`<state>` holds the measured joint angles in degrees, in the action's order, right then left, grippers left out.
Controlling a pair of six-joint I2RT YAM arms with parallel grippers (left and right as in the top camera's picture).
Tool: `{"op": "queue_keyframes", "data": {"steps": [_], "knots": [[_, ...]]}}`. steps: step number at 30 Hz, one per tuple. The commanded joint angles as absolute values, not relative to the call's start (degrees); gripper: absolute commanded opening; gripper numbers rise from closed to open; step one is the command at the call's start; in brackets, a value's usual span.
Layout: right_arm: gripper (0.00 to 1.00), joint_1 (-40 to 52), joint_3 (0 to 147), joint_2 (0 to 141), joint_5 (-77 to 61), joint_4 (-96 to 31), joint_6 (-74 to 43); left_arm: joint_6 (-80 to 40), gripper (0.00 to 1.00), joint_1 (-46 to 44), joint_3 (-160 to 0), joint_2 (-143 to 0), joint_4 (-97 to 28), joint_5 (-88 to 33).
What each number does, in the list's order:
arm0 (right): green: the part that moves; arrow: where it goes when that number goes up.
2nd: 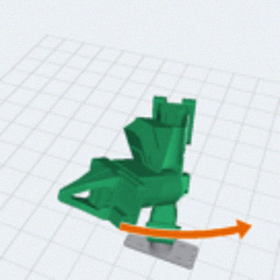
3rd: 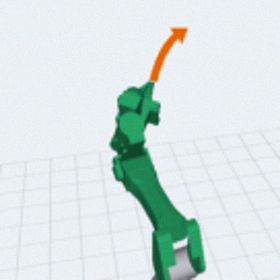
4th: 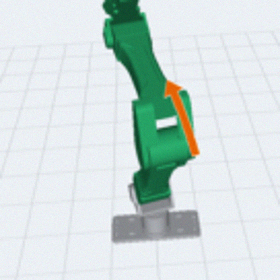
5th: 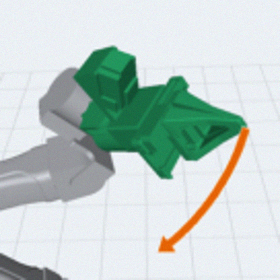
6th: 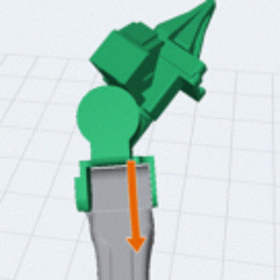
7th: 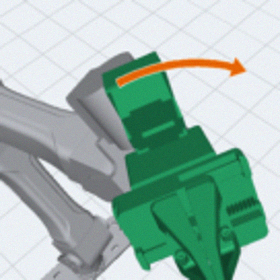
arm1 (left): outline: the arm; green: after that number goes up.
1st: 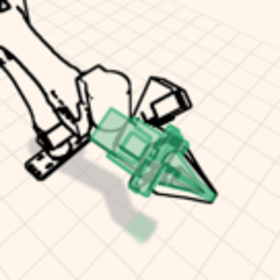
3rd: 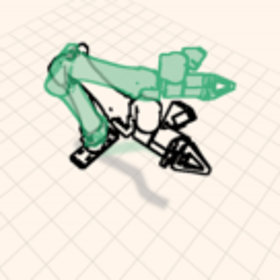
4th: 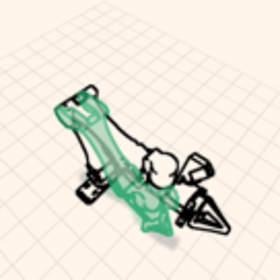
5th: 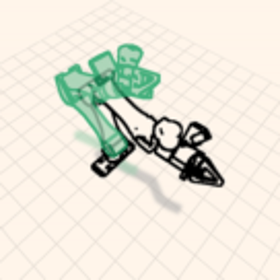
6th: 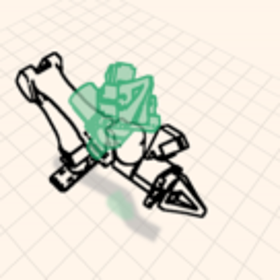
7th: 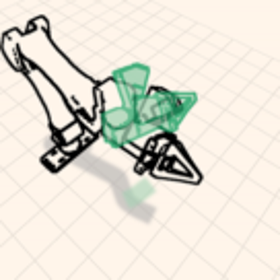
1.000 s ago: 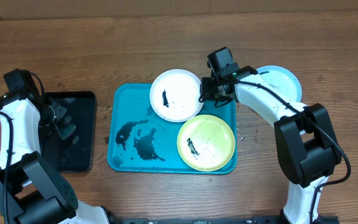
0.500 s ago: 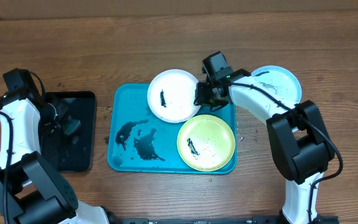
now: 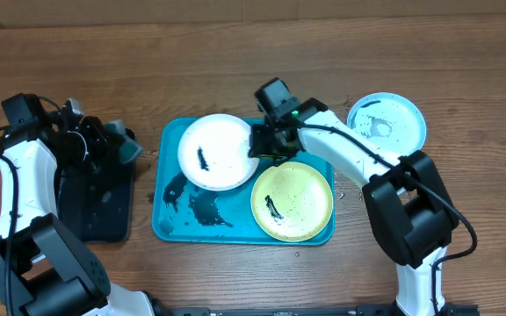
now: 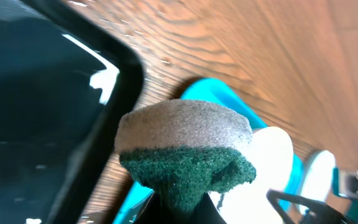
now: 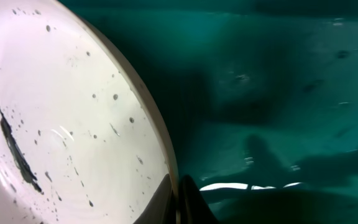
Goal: Clean dirty plates on tray and stack at the side
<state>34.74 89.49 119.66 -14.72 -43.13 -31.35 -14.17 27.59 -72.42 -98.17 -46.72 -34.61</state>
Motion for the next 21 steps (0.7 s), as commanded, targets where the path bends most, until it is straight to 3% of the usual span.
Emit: {"op": "queue_keyframes", "data": {"steps": [1,9,21], "knots": [[0.04,37.08,92.25,119.59,-15.51,-43.88,-35.24,-10.96,0.04,25.45,-72.53,-98.30,-47.44,-41.95],[0.04,40.69,91.53,119.61,-4.71,-48.23,-43.99,-9.78,0.04,18.48,-72.53,-98.30,-48.60,-36.45],[0.04,44.27,85.76,119.61,-2.00,-47.57,-50.33,-9.04,0.04,8.45,-72.51,-98.28,-54.52,-28.58]]}}
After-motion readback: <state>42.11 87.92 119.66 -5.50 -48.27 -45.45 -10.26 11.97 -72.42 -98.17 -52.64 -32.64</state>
